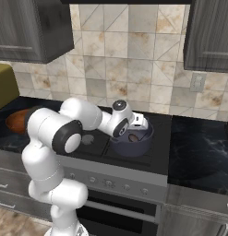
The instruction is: Open the cabinet and move the ladle to the pot. Then close the cabinet.
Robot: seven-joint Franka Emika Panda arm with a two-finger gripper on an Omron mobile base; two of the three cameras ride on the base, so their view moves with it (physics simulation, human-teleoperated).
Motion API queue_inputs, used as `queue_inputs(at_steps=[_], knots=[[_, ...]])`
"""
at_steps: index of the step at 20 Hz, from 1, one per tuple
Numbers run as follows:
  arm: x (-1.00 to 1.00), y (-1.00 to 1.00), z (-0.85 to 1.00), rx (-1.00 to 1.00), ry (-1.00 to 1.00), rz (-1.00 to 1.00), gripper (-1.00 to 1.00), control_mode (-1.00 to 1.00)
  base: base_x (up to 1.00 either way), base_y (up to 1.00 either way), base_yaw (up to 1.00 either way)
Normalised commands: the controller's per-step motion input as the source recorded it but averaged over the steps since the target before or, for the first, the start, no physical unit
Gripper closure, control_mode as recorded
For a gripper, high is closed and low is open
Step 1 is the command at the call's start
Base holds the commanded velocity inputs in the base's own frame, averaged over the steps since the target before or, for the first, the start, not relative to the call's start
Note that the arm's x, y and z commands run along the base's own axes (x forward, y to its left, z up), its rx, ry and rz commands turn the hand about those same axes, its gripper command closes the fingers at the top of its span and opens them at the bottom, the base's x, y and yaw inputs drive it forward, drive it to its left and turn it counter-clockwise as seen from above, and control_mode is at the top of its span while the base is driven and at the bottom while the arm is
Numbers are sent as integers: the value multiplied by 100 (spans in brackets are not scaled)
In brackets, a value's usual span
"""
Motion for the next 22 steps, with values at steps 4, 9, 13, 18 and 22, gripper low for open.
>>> queue_inputs(at_steps=[4,9,13,18,22], knots=[[0,-4,0,1,0,0,-100,-100,0,0,0],[-8,-3,22,4,-7,0,-100,-100,0,0,0],[-20,4,58,1,-13,0,-100,-100,0,0,0],[-22,9,69,0,-9,0,-100,-100,0,0,0],[-28,26,63,0,-2,0,-100,-100,0,0,0]])
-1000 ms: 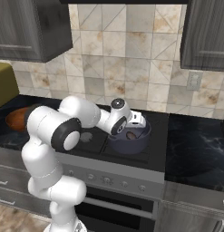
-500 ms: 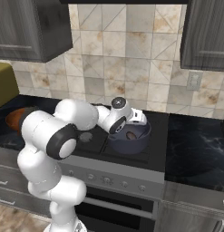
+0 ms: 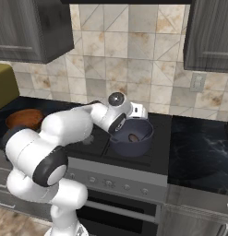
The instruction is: Open the cabinet and move the ladle to the pot. Then close the cabinet.
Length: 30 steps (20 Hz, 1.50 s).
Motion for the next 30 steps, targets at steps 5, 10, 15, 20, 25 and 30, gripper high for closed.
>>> queue_inputs(at_steps=[5,10,15,20,25,30], knots=[[-28,48,52,0,0,-2,-100,-100,0,0,0],[-38,49,24,0,-2,-2,-100,-100,0,0,0],[-40,35,8,1,-15,0,-100,-100,0,0,0],[-34,35,4,4,-12,0,-100,-100,0,0,0],[-31,42,0,4,-1,0,-100,-100,0,0,0],[-11,47,0,2,1,1,-100,-100,0,0,0]])
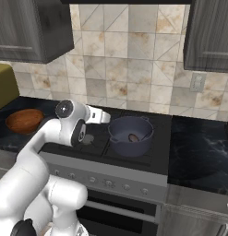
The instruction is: Open the cabinet and move the ladle to the pot. Then close the cabinet.
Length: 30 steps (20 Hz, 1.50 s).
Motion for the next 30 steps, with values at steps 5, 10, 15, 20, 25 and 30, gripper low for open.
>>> queue_inputs(at_steps=[5,10,15,20,25,30], knots=[[0,27,0,1,7,8,-100,-100,0,0,0],[0,24,0,-4,12,3,-100,-100,0,0,0],[0,1,0,-1,1,0,-100,-100,0,0,0],[0,0,0,0,0,0,-100,-100,0,0,0],[0,0,0,0,0,0,-100,100,-2,0,0],[0,0,0,0,0,0,-100,100,-27,7,0]])
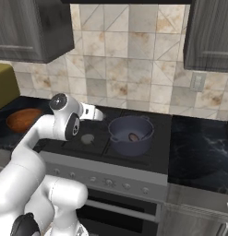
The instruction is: Open the cabinet and move the ladle to the pot. Then close the cabinet.
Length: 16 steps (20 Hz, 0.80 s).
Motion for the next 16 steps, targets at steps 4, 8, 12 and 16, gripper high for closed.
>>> queue_inputs(at_steps=[4,8,12,16], knots=[[0,0,0,0,0,0,-100,100,-36,33,0],[0,0,0,0,0,0,-100,100,-31,33,0],[0,0,0,0,0,0,-100,100,-12,50,0],[0,0,0,0,0,0,-100,100,0,73,0]])
